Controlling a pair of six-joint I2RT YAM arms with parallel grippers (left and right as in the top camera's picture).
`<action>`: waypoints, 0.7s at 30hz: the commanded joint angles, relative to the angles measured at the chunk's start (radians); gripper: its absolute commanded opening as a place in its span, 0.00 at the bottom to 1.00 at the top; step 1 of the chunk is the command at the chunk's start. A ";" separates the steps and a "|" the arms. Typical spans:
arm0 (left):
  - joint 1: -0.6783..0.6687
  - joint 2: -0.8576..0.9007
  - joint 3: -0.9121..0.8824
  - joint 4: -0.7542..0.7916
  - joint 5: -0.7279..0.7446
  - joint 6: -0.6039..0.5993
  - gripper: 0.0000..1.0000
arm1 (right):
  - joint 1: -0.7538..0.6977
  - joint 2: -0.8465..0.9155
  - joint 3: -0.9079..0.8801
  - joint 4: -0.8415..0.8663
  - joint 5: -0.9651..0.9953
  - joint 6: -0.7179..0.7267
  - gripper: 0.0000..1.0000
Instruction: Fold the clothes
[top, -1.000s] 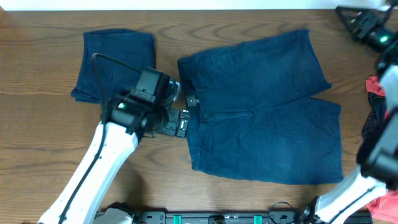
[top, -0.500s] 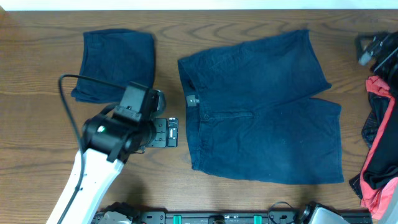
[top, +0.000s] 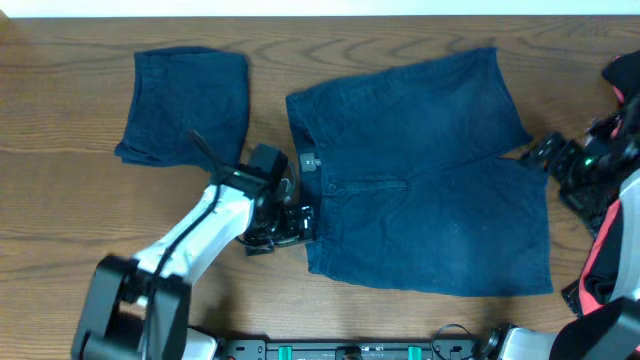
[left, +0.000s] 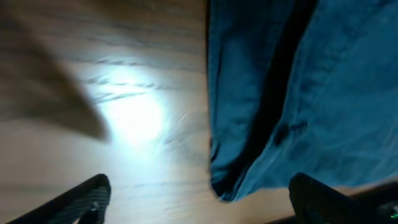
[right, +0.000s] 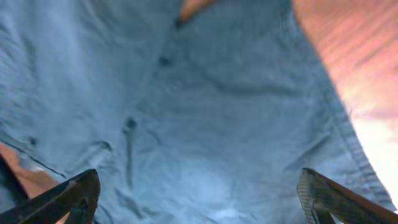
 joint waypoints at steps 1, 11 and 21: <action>-0.013 0.051 -0.002 0.007 0.076 -0.078 0.87 | 0.009 0.001 -0.062 0.008 0.003 -0.025 0.99; -0.138 0.103 -0.047 0.050 0.076 -0.212 0.72 | 0.008 0.001 -0.177 0.015 0.003 -0.059 0.99; -0.154 0.103 -0.146 0.227 0.072 -0.357 0.25 | 0.008 0.001 -0.180 0.011 0.003 -0.070 0.99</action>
